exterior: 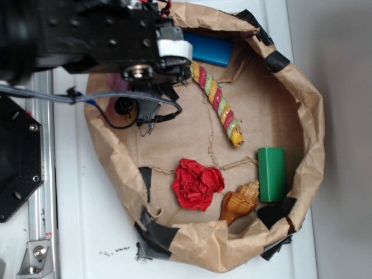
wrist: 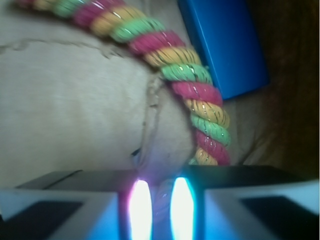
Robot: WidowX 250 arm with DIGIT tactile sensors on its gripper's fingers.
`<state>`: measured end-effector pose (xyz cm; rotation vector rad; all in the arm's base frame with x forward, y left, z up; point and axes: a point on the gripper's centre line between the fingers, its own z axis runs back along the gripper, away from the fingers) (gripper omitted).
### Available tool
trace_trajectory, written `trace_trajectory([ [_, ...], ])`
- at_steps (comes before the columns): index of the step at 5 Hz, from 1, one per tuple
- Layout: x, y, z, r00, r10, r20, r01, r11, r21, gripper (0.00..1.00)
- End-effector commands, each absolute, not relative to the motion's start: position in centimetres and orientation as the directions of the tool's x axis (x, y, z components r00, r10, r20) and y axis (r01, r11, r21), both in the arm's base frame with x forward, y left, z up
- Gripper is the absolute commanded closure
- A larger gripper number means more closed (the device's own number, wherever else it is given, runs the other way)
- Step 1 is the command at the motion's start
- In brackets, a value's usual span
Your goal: Grab the multicolored rope.
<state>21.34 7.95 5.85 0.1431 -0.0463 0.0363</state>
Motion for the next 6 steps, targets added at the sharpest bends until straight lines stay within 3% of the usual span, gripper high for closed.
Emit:
trace_trajectory([
  [1,23.3,9.7,6.6,0.995,0.069,0.074,-0.082,0.979,0.186,0.9],
  [2,24.0,10.6,6.1,0.996,0.058,0.065,-0.072,0.969,0.236,0.0],
  [5,26.0,10.5,3.4,0.997,-0.073,0.029,0.062,0.96,0.274,0.0],
  [6,26.0,10.8,2.4,0.995,-0.102,0.012,0.096,0.964,0.248,0.0],
])
